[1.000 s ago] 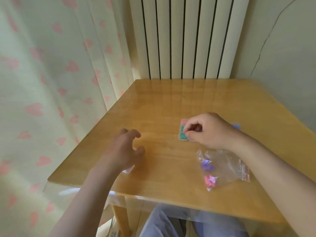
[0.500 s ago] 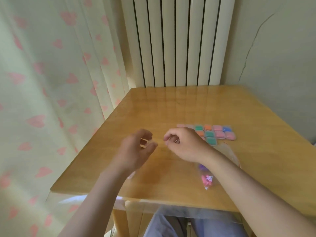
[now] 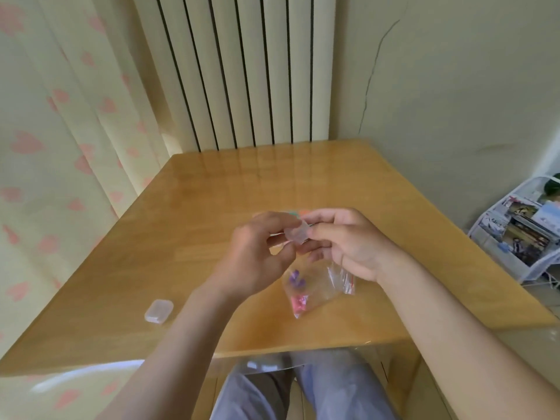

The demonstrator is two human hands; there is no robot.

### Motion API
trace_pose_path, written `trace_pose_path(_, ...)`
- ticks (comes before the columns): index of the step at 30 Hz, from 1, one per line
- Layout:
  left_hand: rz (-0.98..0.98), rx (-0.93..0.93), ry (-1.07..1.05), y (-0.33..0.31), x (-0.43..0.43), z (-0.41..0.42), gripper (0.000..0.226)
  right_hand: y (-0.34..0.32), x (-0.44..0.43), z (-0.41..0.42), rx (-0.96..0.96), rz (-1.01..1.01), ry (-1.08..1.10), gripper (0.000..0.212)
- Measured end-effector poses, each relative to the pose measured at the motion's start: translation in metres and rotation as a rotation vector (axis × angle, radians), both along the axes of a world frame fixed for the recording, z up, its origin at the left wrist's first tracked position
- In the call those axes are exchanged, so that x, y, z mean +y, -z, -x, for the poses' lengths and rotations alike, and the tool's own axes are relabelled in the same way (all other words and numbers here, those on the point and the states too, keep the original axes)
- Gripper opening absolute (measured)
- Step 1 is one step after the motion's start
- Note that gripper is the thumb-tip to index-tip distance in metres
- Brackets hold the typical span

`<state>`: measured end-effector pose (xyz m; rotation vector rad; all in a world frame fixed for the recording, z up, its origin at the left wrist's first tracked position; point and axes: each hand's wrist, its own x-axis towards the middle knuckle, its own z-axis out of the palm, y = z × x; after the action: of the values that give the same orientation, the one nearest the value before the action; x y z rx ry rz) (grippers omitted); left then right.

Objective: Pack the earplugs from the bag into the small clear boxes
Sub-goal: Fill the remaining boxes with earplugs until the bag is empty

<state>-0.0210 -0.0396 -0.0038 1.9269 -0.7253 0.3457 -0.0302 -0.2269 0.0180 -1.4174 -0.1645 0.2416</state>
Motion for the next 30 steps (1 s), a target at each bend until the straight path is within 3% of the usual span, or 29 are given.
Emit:
trace_pose_path(10,0.087,0.043,-0.041,0.001,-0.027,-0.001,0.038,0.006,-0.021,-0.002,-0.032,-0.012,0.1,0.021)
trace_pose_path(17,0.038,-0.035,-0.084,0.007,-0.035,-0.01,0.024,0.008,-0.027,-0.006,-0.005,-0.032,0.072,0.029)
trace_pose_path(20,0.042,-0.04,-0.088,0.008,-0.037,-0.009,0.023,0.012,-0.028,-0.006,-0.046,0.023,0.043,0.049)
trace_pose_path(30,0.017,-0.095,-0.052,0.006,-0.037,-0.009,0.018,0.021,-0.025,-0.008,-0.129,0.112,0.076,0.057)
